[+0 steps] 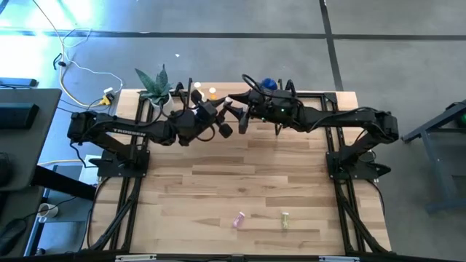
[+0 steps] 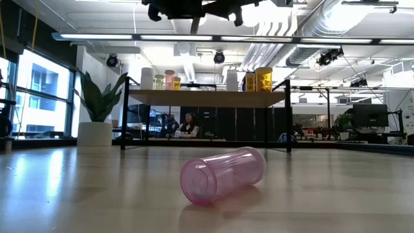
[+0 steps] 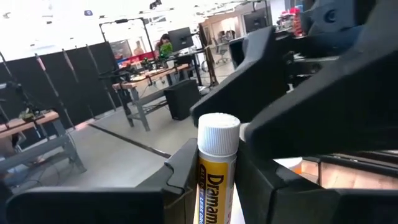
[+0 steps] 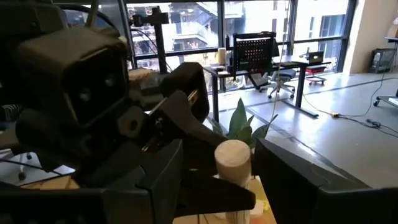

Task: Pick and place medicine bottles onto shelf by color
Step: Put the small white pill bottle on the shelf

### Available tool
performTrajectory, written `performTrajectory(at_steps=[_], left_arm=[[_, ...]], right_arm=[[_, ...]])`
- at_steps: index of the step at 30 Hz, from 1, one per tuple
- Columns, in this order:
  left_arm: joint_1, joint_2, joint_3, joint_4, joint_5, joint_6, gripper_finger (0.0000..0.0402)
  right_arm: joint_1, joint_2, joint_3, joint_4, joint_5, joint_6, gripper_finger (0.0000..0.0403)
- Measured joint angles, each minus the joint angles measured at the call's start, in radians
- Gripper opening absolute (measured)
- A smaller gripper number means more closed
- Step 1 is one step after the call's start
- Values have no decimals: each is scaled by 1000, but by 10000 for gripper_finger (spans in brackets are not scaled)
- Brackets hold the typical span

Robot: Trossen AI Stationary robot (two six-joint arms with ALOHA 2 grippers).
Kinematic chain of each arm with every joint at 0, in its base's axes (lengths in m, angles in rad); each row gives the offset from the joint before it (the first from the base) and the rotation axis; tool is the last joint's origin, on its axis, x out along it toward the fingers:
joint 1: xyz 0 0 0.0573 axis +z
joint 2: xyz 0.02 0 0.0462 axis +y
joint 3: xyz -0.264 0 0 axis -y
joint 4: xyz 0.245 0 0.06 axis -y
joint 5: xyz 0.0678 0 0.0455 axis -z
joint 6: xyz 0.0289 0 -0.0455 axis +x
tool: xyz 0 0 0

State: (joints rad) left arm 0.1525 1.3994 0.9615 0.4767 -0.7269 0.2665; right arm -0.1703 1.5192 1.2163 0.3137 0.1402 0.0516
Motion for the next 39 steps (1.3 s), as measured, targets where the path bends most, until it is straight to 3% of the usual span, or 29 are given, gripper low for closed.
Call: performTrajectory(at_steps=[8, 30, 39], left_arm=[[-25, 0, 0, 0, -22, 33, 76], [-28, 0, -1, -10, -19, 58, 77], [-28, 0, -1, -24, -22, 59, 89]], right_arm=[[0, 0, 0, -3, 9, 2, 188], [0, 13, 1, -30, 10, 85, 55], [0, 14, 1, -33, 23, 90, 49]])
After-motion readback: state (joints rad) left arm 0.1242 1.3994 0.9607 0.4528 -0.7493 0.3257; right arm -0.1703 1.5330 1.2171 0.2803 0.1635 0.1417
